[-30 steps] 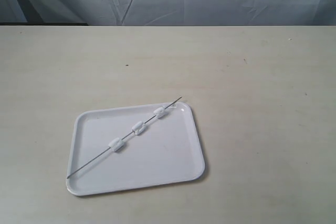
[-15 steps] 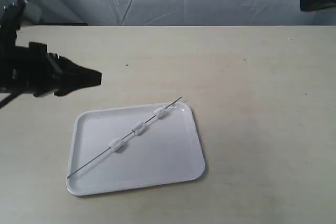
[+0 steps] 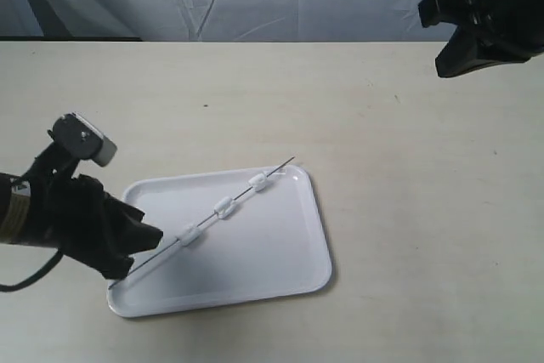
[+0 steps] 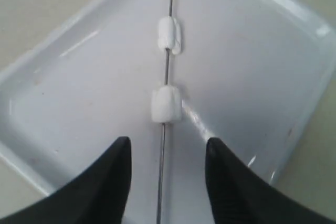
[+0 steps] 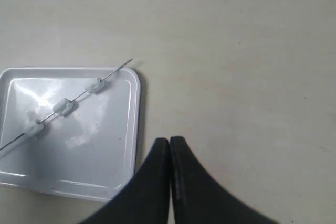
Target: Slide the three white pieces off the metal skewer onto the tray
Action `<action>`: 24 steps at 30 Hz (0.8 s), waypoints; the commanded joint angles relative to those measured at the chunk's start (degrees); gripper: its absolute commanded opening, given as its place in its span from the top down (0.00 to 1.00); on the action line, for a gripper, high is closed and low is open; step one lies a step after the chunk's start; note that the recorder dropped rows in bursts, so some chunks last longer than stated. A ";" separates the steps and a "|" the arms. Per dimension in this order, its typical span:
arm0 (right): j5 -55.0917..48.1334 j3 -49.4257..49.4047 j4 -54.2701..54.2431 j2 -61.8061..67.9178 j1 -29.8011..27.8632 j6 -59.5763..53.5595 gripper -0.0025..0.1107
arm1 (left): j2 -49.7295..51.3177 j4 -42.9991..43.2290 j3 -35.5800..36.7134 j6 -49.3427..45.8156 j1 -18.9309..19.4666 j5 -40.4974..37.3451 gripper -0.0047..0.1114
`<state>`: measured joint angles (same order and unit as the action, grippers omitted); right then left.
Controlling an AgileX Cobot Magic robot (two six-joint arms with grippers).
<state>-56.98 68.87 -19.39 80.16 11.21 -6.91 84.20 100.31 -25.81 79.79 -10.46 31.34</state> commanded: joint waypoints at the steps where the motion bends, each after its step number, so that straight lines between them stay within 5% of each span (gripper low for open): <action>1: -0.25 0.26 -0.40 1.30 0.22 -1.37 0.98 | 0.11 -0.37 3.02 -5.07 -5.00 -7.29 0.59; 24: -0.14 0.26 -0.53 1.39 0.22 -3.81 0.98 | 2.03 -0.37 5.01 -3.78 -7.40 -14.82 0.62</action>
<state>-57.45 68.87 -19.74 81.49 11.41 -10.07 85.61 100.21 -21.07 75.52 -17.61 17.14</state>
